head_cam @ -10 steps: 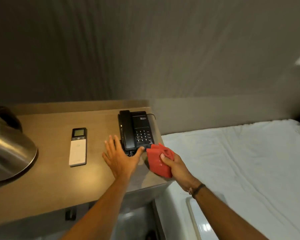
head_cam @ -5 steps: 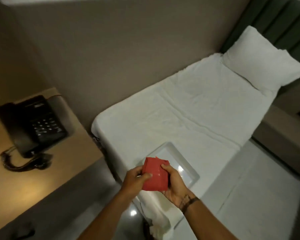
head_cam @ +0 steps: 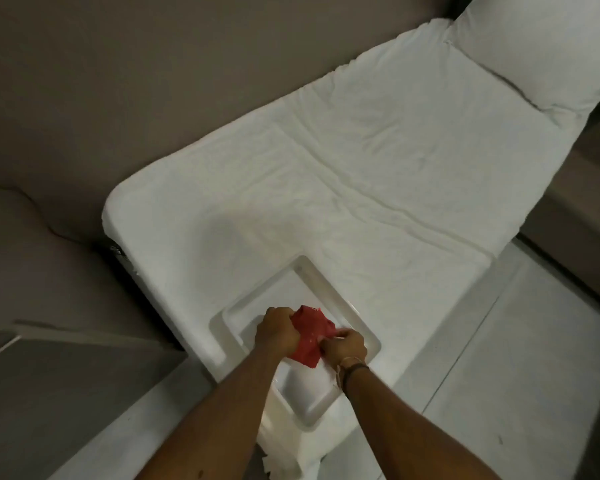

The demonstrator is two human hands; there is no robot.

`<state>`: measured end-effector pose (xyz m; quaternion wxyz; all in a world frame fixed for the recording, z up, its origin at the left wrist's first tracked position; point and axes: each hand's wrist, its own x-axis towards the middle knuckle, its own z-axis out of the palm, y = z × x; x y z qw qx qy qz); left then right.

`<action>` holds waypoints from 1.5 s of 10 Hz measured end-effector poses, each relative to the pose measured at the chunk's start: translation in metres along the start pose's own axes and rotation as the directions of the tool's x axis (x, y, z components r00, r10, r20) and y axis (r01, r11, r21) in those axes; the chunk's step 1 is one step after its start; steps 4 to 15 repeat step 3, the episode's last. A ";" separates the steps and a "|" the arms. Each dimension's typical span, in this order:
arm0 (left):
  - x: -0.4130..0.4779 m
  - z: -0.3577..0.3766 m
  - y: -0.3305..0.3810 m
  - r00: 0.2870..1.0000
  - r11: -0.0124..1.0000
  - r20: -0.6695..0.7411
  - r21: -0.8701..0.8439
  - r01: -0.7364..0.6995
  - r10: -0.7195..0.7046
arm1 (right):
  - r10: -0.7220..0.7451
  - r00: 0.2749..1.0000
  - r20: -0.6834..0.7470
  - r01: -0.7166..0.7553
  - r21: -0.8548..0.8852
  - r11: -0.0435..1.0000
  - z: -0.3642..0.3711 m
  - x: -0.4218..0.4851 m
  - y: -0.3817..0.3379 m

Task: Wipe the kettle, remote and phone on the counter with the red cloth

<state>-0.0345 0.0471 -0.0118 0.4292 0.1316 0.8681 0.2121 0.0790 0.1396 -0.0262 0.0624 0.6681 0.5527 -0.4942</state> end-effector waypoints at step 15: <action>-0.016 0.008 -0.014 0.948 0.960 -0.297 0.279 -0.031 0.117 | -0.176 0.981 -0.082 0.156 -0.205 0.966 -0.003 -0.008 -0.001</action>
